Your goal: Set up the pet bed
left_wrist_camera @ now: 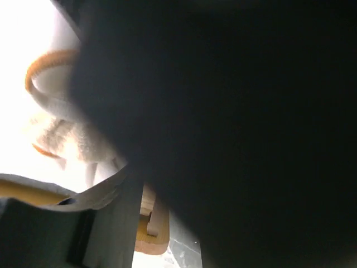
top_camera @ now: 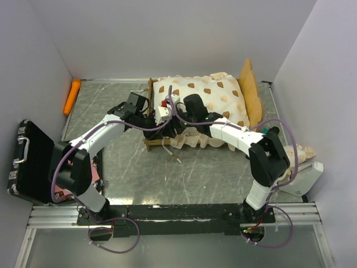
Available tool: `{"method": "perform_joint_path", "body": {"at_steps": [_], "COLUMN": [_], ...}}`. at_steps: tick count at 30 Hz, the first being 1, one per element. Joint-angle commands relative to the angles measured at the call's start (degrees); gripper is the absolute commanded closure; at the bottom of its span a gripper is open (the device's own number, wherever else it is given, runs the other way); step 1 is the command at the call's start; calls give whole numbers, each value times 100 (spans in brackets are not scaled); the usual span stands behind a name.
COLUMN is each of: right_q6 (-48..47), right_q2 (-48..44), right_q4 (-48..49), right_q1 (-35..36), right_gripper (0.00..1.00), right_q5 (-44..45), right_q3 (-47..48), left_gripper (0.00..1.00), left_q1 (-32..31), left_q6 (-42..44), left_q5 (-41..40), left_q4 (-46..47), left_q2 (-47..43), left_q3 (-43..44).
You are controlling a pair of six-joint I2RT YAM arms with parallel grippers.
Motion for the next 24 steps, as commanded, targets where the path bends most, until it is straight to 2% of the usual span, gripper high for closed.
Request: {"method": "perform_joint_path", "body": {"at_steps": [1,3,7,9,11,13,17,24], "right_q6": [-36,-107,-81,-37,42,78,-27,59], "right_q2": [-901,-971,-1226,-1506,-1788,-2034,-2448,-1878], "right_q4": [179,-14,-252,-156,46,501,1820,3245], "right_q1": [43,43,43,43,43,77,489,737], "right_gripper": [36,28,25,30,40,45,45,47], "right_q5": [-271,-156,37,81,291,407,765,1355], "right_q3": [-41,-41,-190,-575,-1067,-1664,-2921,-3653], "left_gripper": [54,52,48,47,46,44,40,41], "left_q1": [100,109,109,109,100,74,65,74], "left_q6": [-61,-9,298,448,615,790,1169,1512], "left_q5": [11,-102,-392,-638,-700,-771,-797,-604], "left_q4": [-45,-28,51,95,200,428,623,122], "left_q2": [-156,-191,-174,-113,-113,-156,-148,247], "left_q3": [46,-7,-200,-271,-393,-560,-702,-561]}}
